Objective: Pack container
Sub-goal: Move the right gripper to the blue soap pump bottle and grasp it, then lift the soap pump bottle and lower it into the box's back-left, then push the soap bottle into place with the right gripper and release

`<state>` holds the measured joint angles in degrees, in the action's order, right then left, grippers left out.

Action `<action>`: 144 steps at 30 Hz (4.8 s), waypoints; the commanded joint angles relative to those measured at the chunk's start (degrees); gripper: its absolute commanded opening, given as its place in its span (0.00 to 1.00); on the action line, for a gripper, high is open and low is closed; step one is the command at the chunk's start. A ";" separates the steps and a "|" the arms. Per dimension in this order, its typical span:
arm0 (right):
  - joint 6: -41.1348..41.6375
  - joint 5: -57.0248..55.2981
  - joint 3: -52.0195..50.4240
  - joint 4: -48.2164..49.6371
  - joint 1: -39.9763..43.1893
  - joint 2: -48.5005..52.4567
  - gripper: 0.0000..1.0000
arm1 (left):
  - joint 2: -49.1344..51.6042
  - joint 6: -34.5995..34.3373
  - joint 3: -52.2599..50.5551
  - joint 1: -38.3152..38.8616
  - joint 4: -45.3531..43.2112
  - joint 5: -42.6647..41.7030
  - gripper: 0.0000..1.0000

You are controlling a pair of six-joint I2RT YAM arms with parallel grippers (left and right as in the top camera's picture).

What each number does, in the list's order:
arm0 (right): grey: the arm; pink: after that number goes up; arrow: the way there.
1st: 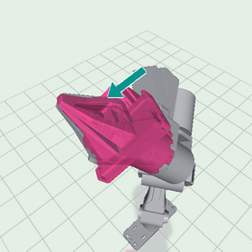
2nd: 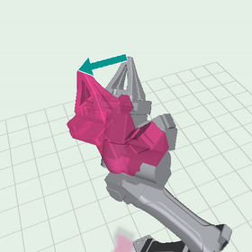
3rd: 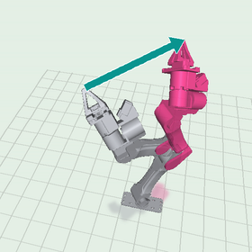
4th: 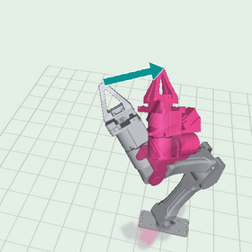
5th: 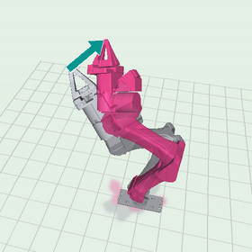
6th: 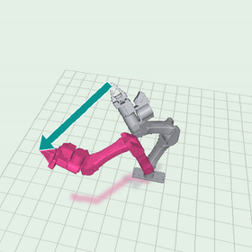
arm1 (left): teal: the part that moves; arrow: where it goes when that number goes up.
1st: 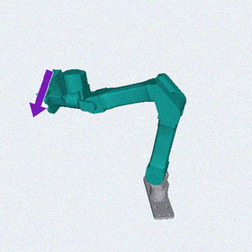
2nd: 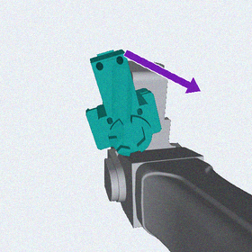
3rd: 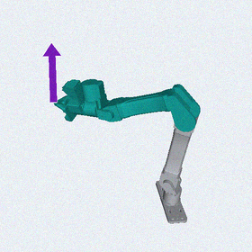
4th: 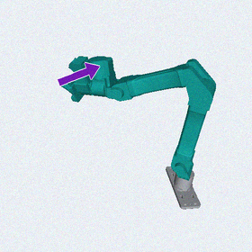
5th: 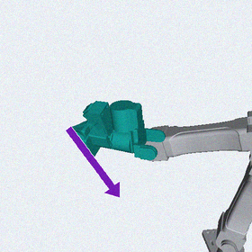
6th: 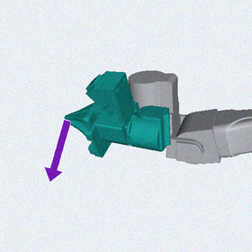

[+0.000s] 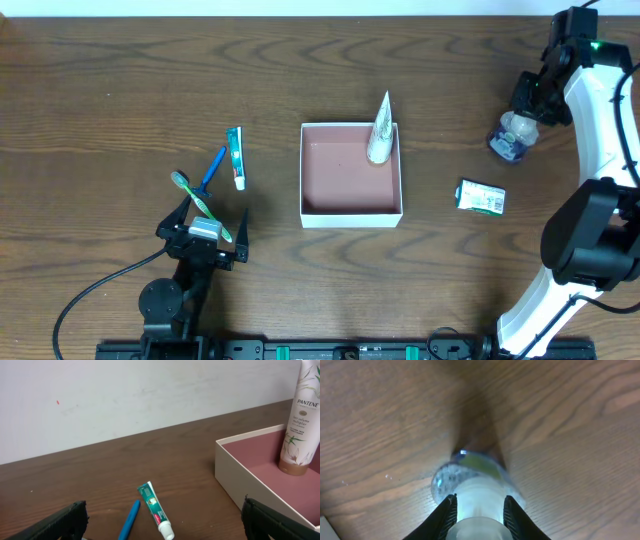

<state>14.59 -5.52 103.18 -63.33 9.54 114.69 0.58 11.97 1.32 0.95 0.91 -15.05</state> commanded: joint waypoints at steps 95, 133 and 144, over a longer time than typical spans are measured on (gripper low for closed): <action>-7.45 0.35 1.97 24.76 -46.99 3.56 0.11 | -0.28 -0.26 -1.09 -0.24 1.86 -0.59 0.98; -11.87 0.92 1.73 24.79 -47.36 0.28 0.40 | -0.28 -0.26 -1.09 -0.24 1.86 -0.59 0.98; -26.08 2.40 1.70 19.82 -52.22 -2.19 0.41 | -0.28 -0.26 -1.09 -0.24 1.86 -0.59 0.98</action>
<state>-7.25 -4.01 104.16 -42.13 -41.30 113.06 0.58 11.97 1.32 0.95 0.89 -15.07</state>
